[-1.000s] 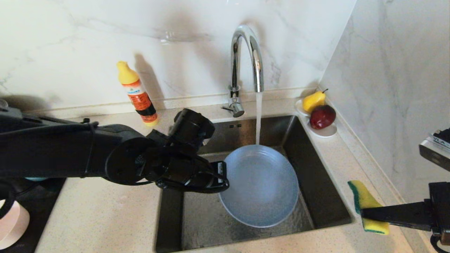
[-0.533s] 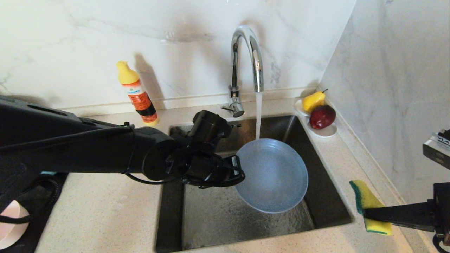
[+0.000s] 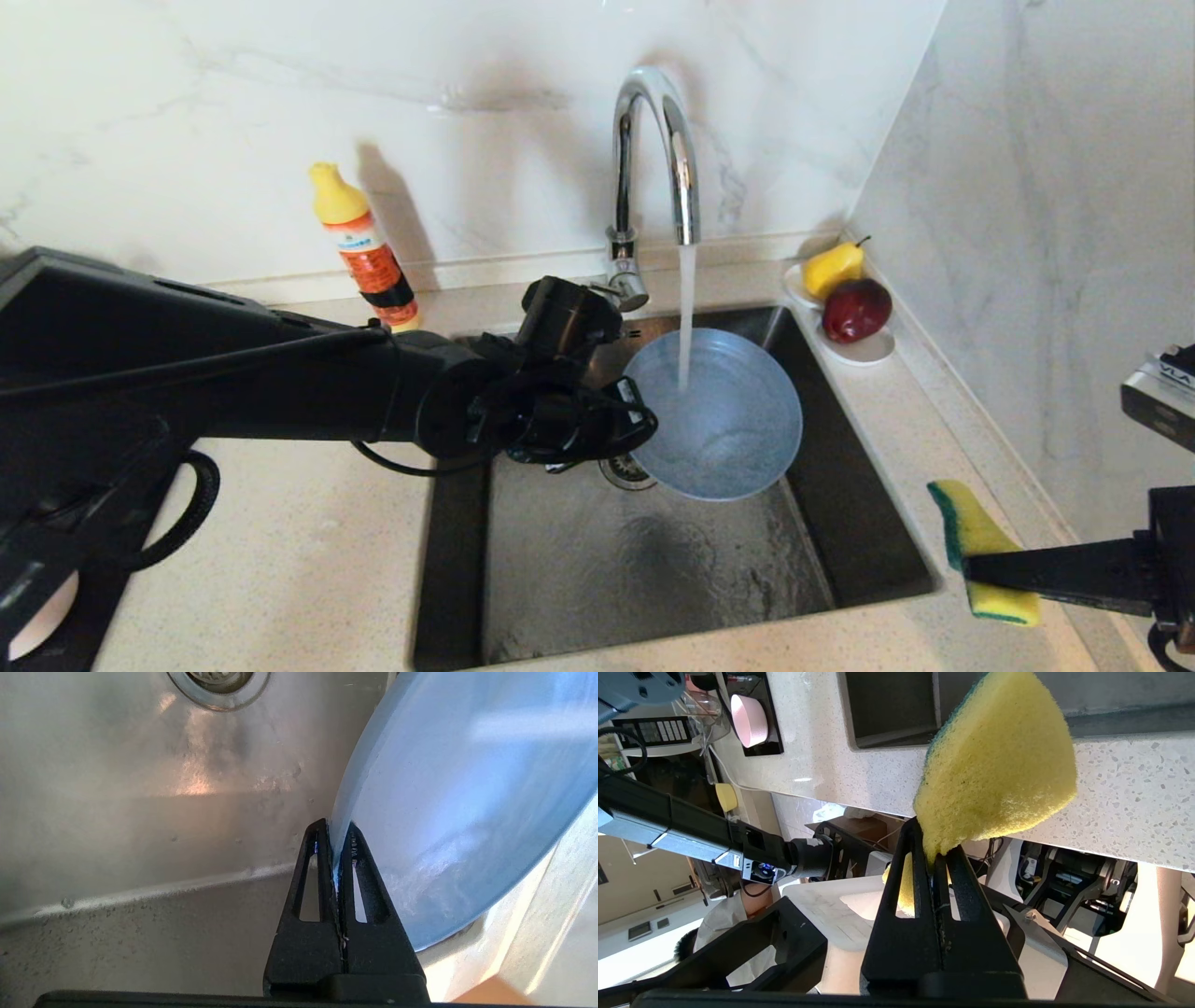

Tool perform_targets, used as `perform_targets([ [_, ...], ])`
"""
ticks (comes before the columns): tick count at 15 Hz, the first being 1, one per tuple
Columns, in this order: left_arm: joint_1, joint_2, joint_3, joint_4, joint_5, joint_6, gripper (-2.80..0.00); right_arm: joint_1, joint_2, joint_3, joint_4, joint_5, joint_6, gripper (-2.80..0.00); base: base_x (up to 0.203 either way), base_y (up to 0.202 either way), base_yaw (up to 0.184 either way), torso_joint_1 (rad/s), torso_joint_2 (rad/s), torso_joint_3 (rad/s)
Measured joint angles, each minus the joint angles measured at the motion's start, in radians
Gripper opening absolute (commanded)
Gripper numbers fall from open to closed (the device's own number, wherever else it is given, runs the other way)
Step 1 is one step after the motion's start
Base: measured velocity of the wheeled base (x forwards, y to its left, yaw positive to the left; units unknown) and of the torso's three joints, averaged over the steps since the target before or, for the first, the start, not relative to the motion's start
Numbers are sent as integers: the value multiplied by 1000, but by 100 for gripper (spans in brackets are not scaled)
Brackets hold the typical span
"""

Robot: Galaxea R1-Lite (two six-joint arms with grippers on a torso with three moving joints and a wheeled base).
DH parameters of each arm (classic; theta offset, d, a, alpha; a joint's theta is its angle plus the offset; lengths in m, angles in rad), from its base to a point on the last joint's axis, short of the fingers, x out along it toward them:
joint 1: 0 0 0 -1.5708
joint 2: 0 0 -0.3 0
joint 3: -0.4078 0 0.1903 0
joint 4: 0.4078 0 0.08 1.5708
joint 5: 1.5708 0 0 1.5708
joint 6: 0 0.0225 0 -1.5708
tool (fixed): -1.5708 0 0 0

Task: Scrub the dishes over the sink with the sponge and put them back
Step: Wash the plate

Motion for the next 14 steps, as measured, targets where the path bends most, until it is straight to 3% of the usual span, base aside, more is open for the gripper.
perform_targets([
  [4,38,-2,2,18,3,-4,-280,0,5,0,-2,0,-1,-280,0,0,0,0,0,0],
  [6,61,-16,22,43,34,12,-280,0,7,-1,-3,1,0,-280,0,0,0,0,0,0],
  [9,90,-34,46,50,178,84,-280,1,13,0,-9,3,-1,-280,0,0,0,0,0,0],
  [14,109,-63,63,36,503,276,-280,2,15,0,-6,4,-1,-280,0,0,0,0,0,0],
])
